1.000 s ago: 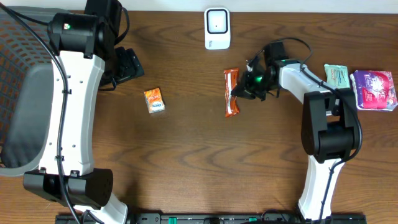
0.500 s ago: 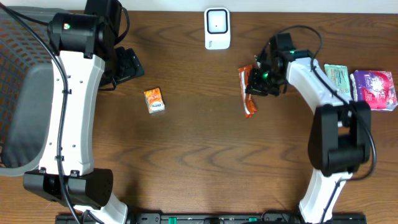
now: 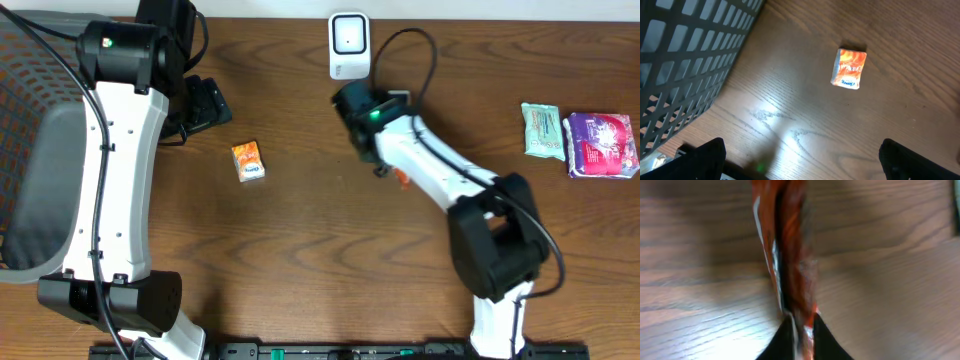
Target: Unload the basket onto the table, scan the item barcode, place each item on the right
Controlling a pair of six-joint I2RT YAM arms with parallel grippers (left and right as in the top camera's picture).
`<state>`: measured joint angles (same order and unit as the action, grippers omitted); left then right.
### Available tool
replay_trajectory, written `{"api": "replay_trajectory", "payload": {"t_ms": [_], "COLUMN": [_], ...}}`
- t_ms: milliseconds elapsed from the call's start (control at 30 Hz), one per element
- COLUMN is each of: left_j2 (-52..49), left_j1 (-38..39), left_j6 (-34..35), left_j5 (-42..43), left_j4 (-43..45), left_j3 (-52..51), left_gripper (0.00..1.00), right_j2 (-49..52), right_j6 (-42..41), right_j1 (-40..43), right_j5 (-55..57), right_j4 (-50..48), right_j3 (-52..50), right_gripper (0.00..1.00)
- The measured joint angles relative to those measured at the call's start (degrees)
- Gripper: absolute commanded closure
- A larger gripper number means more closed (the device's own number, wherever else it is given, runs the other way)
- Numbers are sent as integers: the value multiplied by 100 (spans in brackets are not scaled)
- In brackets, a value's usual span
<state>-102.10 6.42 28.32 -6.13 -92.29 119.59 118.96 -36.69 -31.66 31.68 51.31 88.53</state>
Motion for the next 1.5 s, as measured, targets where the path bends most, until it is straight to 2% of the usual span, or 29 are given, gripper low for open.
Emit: {"api": "replay_trajectory", "payload": {"t_ms": [100, 233, 433, 533, 633, 667, 767, 833, 867, 933, 1067, 1200, 1400, 1467, 1500], "left_j2": [0, 0, 0, 0, 0, 0, 0, 0, 0, 0, 0, 0, 0, 0, 0], "left_j1": [0, 0, 0, 0, 0, 0, 0, 0, 0, 0, 0, 0, 0, 0, 0], "left_j6": [0, 0, 0, 0, 2, 2, 0, 0, 0, 2, 2, 2, 0, 2, 0], "left_j5": [0, 0, 0, 0, 0, -2, 0, 0, 0, 0, -2, 0, 0, 0, 0], "left_j4": [0, 0, 0, 0, 0, 0, 0, 0, 0, 0, 0, 0, 0, 0, 0], "left_j3": [0, 0, 0, 0, 0, 0, 0, 0, 0, 0, 0, 0, 0, 0, 0], "left_gripper": [2, 2, 2, 2, 2, 2, 2, 2, 2, 2, 2, 2, 2, 2, 2], "right_j2": [256, 284, 81, -173, -358, -358, -358, -358, -356, -350, -345, -339, -339, -286, -254], "right_j6": [-83, -181, 31, 472, 1158, 1394, 2249, 2643, 2734, 2894, 2999, 2997, 2911, 2820, 2796], "right_j1": [-229, -345, 127, 625, 1320, 1541, 1967, 2041, 2072, 2162, 2516, 2889, 3012, 2994, 2975], "right_j5": [-227, -658, -1209, -1803, -2796, -3115, -4166, -4623, -4780, -5246, -6008, -6669, -7510, -7783, -7847], "right_j4": [-282, -291, 289, 356, 557, 640, 748, 669, 573, 146, -708, -1384, -2087, -2240, -2262], "right_j3": [0, 44, 619, 811, 876, 872, 629, 363, 236, -164, -929, -1665, -2103, -2188, -2194], "right_gripper": [50, 40, 31, 45, 47, 35, 34, 22, 20, 21, 41, 42, 45, 53, 70]}}
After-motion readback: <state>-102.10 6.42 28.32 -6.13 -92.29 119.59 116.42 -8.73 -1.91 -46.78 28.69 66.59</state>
